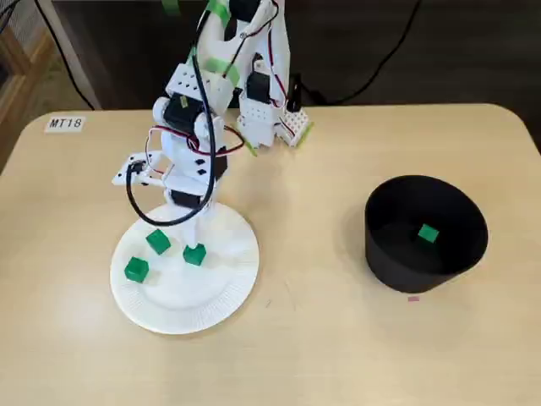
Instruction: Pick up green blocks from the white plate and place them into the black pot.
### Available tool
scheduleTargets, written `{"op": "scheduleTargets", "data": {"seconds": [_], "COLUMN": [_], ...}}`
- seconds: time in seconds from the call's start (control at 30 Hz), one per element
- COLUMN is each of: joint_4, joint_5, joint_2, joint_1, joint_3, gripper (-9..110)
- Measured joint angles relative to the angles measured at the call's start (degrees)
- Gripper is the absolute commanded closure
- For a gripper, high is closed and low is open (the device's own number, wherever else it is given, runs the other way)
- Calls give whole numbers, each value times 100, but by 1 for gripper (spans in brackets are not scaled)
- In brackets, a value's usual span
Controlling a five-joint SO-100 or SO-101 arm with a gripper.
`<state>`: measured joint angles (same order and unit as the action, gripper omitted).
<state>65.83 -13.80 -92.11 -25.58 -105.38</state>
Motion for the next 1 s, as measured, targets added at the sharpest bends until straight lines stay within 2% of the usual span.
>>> {"op": "scheduleTargets", "data": {"seconds": [0.47,0.57,0.67,1.0], "joint_4": [-703,-923,-1301,-1767], "joint_5": [229,343,562,817], "joint_2": [800,940,1072,905], "joint_1": [9,18,132,229], "joint_3": [272,290,290,378], "gripper": [80,87,104,104]}}
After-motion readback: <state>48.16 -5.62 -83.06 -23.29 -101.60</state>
